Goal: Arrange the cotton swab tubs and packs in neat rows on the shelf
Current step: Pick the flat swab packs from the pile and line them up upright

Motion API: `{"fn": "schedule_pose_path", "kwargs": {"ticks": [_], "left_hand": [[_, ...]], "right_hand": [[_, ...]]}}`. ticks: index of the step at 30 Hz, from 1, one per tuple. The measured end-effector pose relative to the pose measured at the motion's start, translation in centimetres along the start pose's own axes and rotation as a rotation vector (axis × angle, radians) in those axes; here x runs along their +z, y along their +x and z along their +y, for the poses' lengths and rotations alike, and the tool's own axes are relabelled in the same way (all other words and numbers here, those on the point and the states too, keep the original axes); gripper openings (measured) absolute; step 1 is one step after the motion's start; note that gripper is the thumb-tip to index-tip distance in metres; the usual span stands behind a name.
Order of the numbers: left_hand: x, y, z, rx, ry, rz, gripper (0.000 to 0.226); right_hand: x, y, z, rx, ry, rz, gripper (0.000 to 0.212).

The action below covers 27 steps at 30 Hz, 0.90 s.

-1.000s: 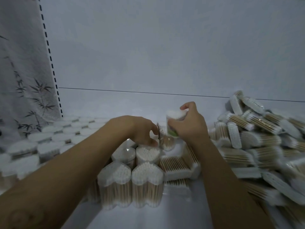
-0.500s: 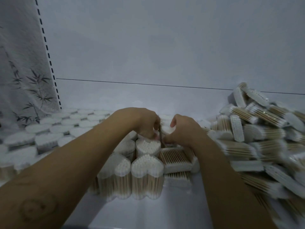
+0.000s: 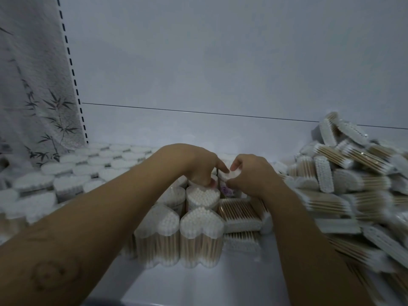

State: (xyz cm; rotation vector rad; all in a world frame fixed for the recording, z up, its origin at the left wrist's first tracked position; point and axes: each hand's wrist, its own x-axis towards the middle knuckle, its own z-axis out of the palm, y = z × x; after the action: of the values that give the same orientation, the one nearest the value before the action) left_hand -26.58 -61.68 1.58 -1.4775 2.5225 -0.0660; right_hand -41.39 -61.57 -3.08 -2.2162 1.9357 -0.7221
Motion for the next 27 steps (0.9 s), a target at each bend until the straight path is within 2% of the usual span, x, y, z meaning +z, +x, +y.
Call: {"fn": "schedule_pose_path", "kwargs": {"ticks": [6,11,17,20,23,27], "left_hand": [[-0.3,0.3,0.2,-0.026,0.01,-0.018,0.057],[0.0,0.0,0.8,-0.071,0.036,-0.033,0.06],[0.4,-1.0,0.6,-0.065,-0.012,0.011,0.054],[0.6,-2.0,0.4,-0.079,-0.076,0.095,0.05],[0.4,-3.0,1.0,-0.072,-0.107,0.178,0.051],[0.8,-4.8,2.1,-0.009,-0.129,0.19,0.05]], "right_hand": [[0.1,0.4,-0.7,-0.035,-0.117,-0.037,0.053],[-2.0,0.1,-2.5,-0.085,-0.339,0.0,0.058],[-4.4,-5.6,-2.6,-0.196,-0.565,-0.115,0.057],[-3.2,-8.2,-2.2,-0.276,-0.751,-0.165,0.076],[-2.0,-8.7,-2.2,-0.4,-0.878,-0.14,0.097],[-0.9,-8.4,-1.5,-0.365,-0.8,-0.231,0.086]]}}
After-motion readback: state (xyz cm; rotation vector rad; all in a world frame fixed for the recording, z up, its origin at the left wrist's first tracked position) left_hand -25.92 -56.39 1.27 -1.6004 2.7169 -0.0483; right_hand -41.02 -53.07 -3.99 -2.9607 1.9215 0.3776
